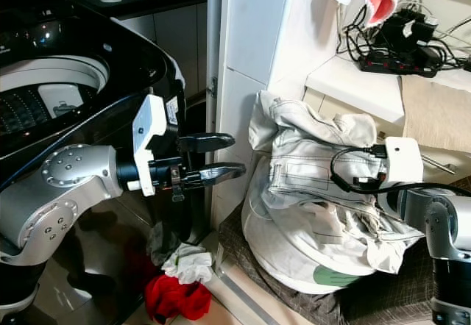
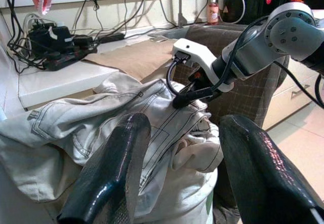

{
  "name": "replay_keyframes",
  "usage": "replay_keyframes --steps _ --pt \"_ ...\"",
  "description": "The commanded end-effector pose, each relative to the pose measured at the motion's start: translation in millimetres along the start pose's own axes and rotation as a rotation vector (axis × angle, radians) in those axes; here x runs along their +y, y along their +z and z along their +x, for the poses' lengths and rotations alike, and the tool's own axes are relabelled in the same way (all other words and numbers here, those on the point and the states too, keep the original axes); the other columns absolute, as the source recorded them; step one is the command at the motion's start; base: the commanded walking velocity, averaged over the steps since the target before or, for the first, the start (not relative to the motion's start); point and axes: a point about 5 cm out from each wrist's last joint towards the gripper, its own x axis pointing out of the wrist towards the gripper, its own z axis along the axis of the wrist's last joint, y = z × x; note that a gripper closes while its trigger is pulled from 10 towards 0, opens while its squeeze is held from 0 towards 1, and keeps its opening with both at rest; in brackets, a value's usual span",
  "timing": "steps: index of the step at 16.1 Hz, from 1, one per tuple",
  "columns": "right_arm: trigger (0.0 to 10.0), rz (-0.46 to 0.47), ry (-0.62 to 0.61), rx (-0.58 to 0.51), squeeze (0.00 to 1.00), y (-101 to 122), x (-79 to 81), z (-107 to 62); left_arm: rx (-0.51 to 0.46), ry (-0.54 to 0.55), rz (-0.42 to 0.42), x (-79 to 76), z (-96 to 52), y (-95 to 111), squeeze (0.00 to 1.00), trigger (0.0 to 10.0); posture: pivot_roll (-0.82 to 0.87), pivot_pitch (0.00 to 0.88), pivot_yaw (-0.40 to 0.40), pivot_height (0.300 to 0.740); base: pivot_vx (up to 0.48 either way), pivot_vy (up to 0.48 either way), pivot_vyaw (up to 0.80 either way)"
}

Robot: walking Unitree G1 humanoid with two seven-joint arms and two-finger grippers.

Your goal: Clothes washing

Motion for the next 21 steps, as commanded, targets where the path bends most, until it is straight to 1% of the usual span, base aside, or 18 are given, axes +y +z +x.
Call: replay_keyframes --steps 1,2,3,5,8,9,11,12,13,14,15,16,18,19,21 --pt "0.0 0.024 0.021 -0.037 0.0 9 -1.0 -4.0 -0.005 0.001 0.012 -0.2 0.8 3 0.0 10.0 -0.05 0.0 -0.044 0.74 0.0 0.0 0.0" --pt "0.0 0.035 0.038 -0.06 0.0 14 -0.3 -7.3 -0.01 0.007 0.014 0.7 0.2 4 0.0 10.0 -0.04 0.0 -0.043 0.74 0.0 0.0 0.0" --pt "0.0 0.079 0.126 -0.151 0.0 33 4.2 -19.3 -0.025 0.021 0.019 3.4 -0.8 7 0.0 10.0 -0.04 0.0 -0.041 0.74 0.0 0.0 0.0" --pt "0.0 0.115 0.221 -0.251 0.0 53 9.7 -34.2 -0.035 0.033 0.023 5.9 -1.7 8 0.0 10.0 -0.04 0.0 -0.04 0.74 0.0 0.0 0.0" --pt "0.0 0.13 0.257 -0.324 0.0 67 12.0 -44.2 -0.038 0.04 0.028 7.5 -1.6 9 0.0 10.0 -0.05 0.0 -0.037 0.74 0.0 0.0 0.0" --pt "0.0 0.154 0.31 -0.392 0.0 80 17.6 -53.2 -0.055 0.051 0.036 8.9 -0.4 11 0.0 10.0 -0.05 0.0 -0.037 0.74 0.0 0.0 0.0" --pt "0.0 0.176 0.361 -0.438 0.0 88 22.1 -60.4 -0.083 0.076 0.042 11.4 1.0 15 0.0 10.0 -0.05 0.0 -0.039 0.74 0.0 0.0 0.0" --pt "0.0 0.088 0.3 -0.431 0.0 89 20.8 -62.5 -0.102 0.094 0.043 13.3 2.5 17 0.0 10.0 -0.05 0.0 -0.039 0.74 0.0 0.0 0.0" --pt "0.0 -0.022 0.202 -0.417 0.0 86 16.1 -59.3 -0.101 0.094 0.041 13.2 2.7 17 0.0 10.0 -0.05 0.0 -0.04 0.74 0.0 0.0 0.0" --pt "0.0 -0.052 0.171 -0.412 0.0 84 14.0 -57.5 -0.101 0.094 0.041 13.1 2.8 16 0.0 10.0 -0.05 0.0 -0.04 0.74 0.0 0.0 0.0" --pt "10.0 -0.061 0.096 -0.402 1.0 82 6.3 -51.8 -0.097 0.095 0.04 12.5 2.6 14 0.0 10.0 -0.05 0.0 -0.04 0.74 0.0 0.0 0.0" --pt "10.0 -0.08 0.06 -0.395 1.0 80 3.2 -48.5 -0.091 0.092 0.04 11.7 3.7 13 0.0 10.0 -0.05 0.0 -0.042 0.74 0.0 0.0 0.0" --pt "10.0 -0.111 0.045 -0.358 1.0 76 3.3 -45.5 -0.083 0.079 0.036 10.5 4.5 13 0.0 10.0 -0.05 0.0 -0.043 0.74 0.0 0.0 0.0" --pt "10.0 -0.118 0.04 -0.352 1.0 75 2.8 -44.9 -0.082 0.078 0.036 10.3 4.5 13 0.0 10.0 -0.05 0.0 -0.043 0.74 0.0 0.0 0.0" --pt "10.0 -0.104 0.008 -0.352 1.0 74 -5.4 -38.5 -0.077 0.074 0.035 9.5 4.5 12 0.0 10.0 -0.05 0.0 -0.041 0.74 0.0 0.0 0.0"
